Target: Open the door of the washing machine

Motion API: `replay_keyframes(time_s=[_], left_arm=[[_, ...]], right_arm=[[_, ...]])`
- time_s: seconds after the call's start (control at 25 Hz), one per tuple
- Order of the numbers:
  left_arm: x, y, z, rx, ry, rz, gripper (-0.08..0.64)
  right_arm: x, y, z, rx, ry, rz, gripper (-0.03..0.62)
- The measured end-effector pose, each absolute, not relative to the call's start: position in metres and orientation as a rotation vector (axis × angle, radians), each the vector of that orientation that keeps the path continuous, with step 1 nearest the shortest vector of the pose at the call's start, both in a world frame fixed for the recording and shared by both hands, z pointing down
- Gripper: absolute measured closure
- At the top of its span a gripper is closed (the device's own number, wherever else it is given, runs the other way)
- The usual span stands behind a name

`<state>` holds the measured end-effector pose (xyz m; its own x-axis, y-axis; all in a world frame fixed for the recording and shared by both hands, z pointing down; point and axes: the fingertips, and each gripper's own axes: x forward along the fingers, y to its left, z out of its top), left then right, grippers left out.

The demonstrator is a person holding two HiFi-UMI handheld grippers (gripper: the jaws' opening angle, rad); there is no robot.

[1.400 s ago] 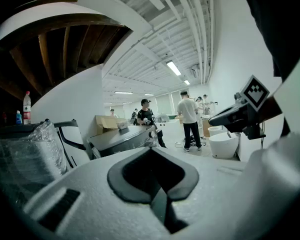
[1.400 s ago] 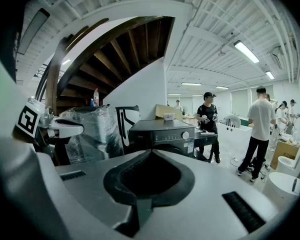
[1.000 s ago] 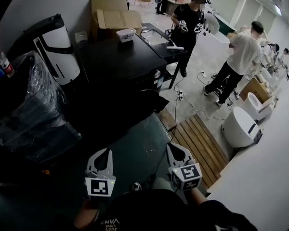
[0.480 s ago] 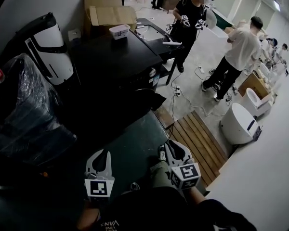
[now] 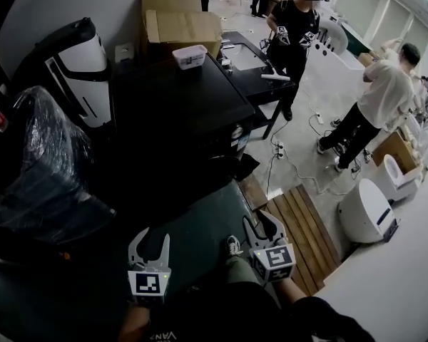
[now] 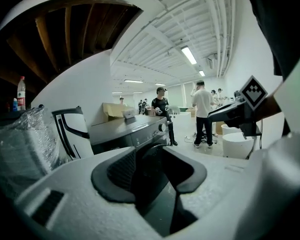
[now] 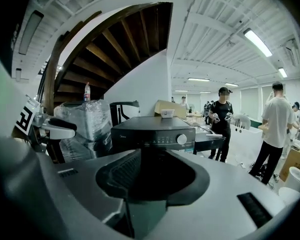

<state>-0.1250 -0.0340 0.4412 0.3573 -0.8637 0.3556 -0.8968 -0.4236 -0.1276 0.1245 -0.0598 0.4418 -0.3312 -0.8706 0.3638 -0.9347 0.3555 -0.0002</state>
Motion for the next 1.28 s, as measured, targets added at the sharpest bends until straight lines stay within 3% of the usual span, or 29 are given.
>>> replay_keyframes(time_s=[0.28,0.68,1.28], left_arm=[[-0.07,-0.108,0.469,2.478,-1.62,0.724,0.364],[-0.017,-0.21,0.528,2.444,-1.627,0.996,0.362],[0.002,-0.317,0.633,2.343,-1.56,1.47,0.36]], right_arm=[[0.158,-0.151,0.47,1.44,-2.32,0.279,0.449],[0.198,-0.259,0.536,1.212,-2.307,0.255,0.425],[0.189,-0.353,0.675,0.766,-2.199,0.045,0.389]])
